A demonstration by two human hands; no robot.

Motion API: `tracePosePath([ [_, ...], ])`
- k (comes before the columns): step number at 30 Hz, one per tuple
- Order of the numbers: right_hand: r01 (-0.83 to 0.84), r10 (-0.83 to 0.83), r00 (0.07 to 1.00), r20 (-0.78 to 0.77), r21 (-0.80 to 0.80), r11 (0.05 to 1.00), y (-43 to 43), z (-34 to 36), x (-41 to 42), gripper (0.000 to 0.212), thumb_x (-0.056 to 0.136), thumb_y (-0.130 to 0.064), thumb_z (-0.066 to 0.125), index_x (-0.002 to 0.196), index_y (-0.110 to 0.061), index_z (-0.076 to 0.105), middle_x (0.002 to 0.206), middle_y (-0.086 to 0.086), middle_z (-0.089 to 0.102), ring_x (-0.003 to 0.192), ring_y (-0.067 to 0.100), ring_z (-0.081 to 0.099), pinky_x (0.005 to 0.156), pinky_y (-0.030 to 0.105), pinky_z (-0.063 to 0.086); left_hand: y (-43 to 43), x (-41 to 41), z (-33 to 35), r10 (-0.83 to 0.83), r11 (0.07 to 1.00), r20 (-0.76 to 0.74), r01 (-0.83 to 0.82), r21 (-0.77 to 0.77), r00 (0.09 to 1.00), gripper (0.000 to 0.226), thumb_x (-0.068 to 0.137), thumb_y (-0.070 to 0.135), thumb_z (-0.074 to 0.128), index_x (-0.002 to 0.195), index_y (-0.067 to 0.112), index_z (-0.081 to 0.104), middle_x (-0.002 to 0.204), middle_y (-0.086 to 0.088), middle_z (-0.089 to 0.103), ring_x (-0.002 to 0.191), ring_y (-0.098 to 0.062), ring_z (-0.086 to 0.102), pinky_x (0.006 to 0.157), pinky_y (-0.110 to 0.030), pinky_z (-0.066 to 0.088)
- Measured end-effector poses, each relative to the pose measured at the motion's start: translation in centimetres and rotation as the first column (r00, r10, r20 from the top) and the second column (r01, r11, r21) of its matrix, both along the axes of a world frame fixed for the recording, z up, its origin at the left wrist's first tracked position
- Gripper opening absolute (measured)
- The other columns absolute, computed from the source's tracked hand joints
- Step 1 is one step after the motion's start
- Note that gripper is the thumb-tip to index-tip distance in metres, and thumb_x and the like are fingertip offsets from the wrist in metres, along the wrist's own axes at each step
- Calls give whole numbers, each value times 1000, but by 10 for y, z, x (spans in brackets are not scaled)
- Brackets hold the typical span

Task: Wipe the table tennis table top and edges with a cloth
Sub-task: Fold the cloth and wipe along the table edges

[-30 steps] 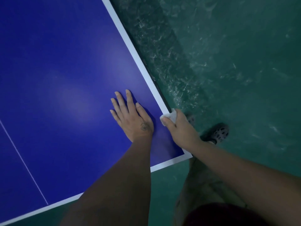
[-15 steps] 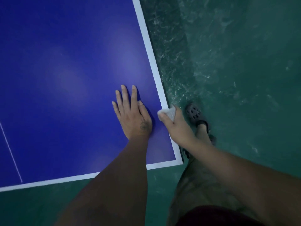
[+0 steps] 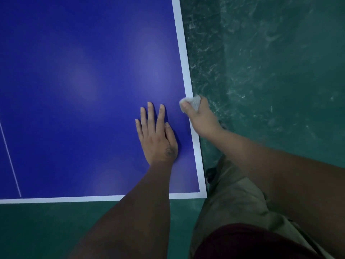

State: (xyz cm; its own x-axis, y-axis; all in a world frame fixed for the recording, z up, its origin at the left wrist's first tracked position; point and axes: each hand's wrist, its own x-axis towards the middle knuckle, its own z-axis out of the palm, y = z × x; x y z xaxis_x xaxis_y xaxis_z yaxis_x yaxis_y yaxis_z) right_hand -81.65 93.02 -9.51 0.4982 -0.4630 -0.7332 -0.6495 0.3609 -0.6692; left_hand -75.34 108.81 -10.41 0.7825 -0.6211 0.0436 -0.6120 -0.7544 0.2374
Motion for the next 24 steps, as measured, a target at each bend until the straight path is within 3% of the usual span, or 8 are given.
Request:
tracePosePath([
  [5, 31, -31, 998, -51, -18, 999, 54, 1, -40, 90, 97, -71, 52, 164, -17, 26, 154, 4, 53, 137, 22, 56, 116, 47, 45, 1, 0, 0, -2, 1000, -11, 2, -5, 1000, 55, 110, 20, 45, 165, 19, 44, 177, -8, 29, 167, -30, 17, 133, -59, 19],
  [10, 49, -56, 994, -96, -69, 996, 39, 3, -17, 74, 107, -56, 53, 162, -13, 30, 151, 4, 54, 132, 21, 57, 102, 32, 42, 1, 1, 1, -5, 1000, -24, 6, 14, 1000, 57, 110, 20, 47, 166, 20, 42, 178, -8, 26, 167, -29, 15, 133, -58, 19],
  [12, 41, -48, 996, -72, -103, 994, 17, 1, 6, 70, 108, -57, 50, 158, -11, 34, 143, 3, 58, 125, 21, 60, 96, 31, 42, 1, 1, 2, -5, 1000, -29, 5, 11, 1000, 57, 109, 19, 47, 166, 19, 42, 178, -8, 27, 167, -30, 16, 133, -58, 19],
  [14, 59, -67, 996, -55, -133, 989, -8, 1, 31, 68, 107, -61, 48, 153, -11, 38, 142, 5, 60, 132, 27, 58, 104, 38, 44, 1, 1, 3, -2, 1000, -29, 2, 8, 1000, 57, 109, 18, 48, 165, 19, 43, 177, -8, 28, 167, -30, 17, 133, -59, 20],
  [16, 28, -43, 994, -99, -153, 988, -24, 4, 47, 70, 108, -63, 45, 153, -10, 39, 150, 9, 57, 149, 32, 43, 126, 49, 28, 1, 1, 3, 3, 1000, -31, -2, 7, 1000, 57, 108, 18, 49, 165, 19, 45, 177, -9, 29, 167, -30, 18, 132, -59, 21],
  [19, -16, -9, 989, -151, -162, 987, -18, 10, 39, 72, 108, -61, 45, 157, -10, 36, 154, 11, 56, 157, 30, 31, 133, 48, 7, 1, 1, 4, 1, 1000, -36, -1, 0, 999, 56, 108, 18, 49, 165, 19, 45, 177, -9, 29, 167, -30, 19, 132, -59, 21],
  [22, 23, -29, 995, -96, -56, 998, 11, 12, 4, 77, 104, -63, 54, 162, -17, 31, 151, 4, 55, 145, 26, 49, 116, 39, 38, 1, 2, 4, 3, 1000, -38, -4, -6, 999, 56, 108, 19, 47, 164, 18, 45, 177, -9, 29, 167, -31, 19, 132, -60, 21],
  [24, 35, -35, 995, -94, -2, 999, 27, 14, -17, 80, 102, -62, 57, 164, -21, 28, 151, -1, 55, 132, 17, 57, 104, 33, 42, 0, 1, 4, 8, 1000, -39, -8, -6, 999, 56, 108, 19, 47, 164, 18, 45, 177, -9, 29, 167, -31, 19, 132, -59, 21],
])
